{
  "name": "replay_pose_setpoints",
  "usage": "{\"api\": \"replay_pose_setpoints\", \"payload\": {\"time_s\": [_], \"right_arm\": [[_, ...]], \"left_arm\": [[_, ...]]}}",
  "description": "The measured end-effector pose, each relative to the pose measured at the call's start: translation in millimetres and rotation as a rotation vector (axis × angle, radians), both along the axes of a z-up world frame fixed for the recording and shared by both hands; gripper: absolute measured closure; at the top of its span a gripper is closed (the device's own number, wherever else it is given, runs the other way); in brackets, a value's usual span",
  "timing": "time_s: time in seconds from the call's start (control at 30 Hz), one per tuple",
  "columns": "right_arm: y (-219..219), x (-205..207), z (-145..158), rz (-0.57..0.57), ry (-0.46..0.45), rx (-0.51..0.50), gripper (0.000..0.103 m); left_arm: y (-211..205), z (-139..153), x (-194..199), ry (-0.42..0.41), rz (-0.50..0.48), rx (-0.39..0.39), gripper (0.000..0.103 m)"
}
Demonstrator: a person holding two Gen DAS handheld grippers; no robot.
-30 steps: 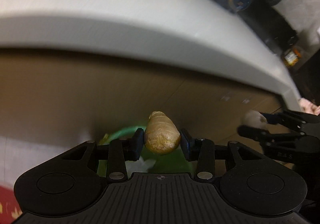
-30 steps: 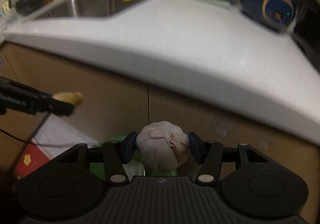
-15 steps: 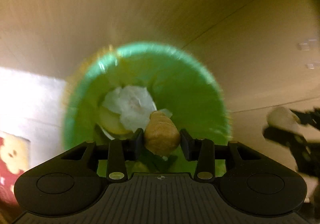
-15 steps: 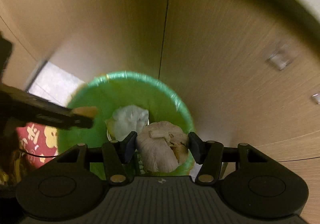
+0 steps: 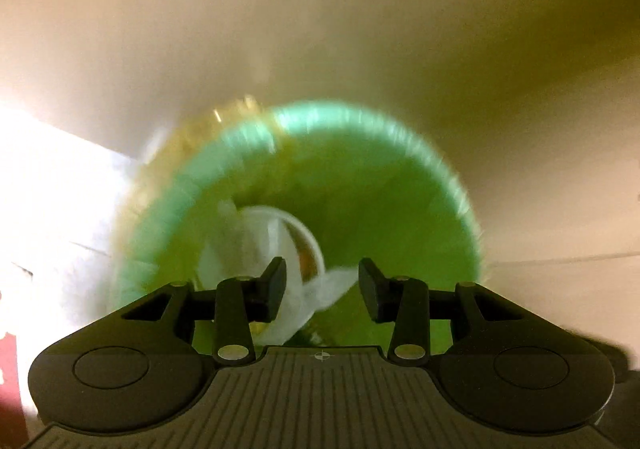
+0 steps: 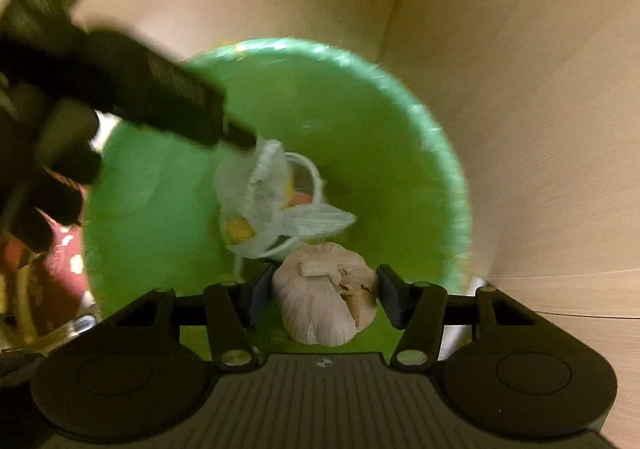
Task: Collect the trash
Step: 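Open the left tool to drop the potato while the right tool drops the garlic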
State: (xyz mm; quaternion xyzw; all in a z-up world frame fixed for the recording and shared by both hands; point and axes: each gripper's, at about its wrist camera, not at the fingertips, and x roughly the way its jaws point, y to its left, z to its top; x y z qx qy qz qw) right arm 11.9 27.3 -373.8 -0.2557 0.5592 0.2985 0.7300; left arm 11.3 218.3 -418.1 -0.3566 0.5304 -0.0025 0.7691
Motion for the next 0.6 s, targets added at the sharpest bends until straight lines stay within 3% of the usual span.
{"api": "replay_pose_setpoints", "payload": {"time_s": [0.23, 0.37, 0.47, 0.53, 0.6], "right_arm": [[25.9, -3.8, -24.4, 0.076, -0.014, 0.017, 0.047], [45.5, 2.4, -20.8, 0.106, -0.103, 0.089, 0.047], [67.3, 14.0, -42.8, 0.112, -0.181, 0.104, 0.047], [76.8, 26.1, -71.4, 0.094, -0.16, 0.092, 0.047], [83.4, 41.6, -107.2, 0.073, -0.049, 0.051, 0.047]], "left_arm": [[32.1, 38.1, -21.0, -0.05, 0.107, 0.018, 0.059], [38.1, 47.1, -32.0, -0.058, 0.137, 0.019, 0.059], [34.5, 47.2, -35.7, -0.065, 0.142, 0.029, 0.059], [30.5, 45.8, -39.9, -0.067, 0.138, 0.033, 0.059], [26.0, 42.4, -43.9, -0.062, 0.125, 0.035, 0.059]]}}
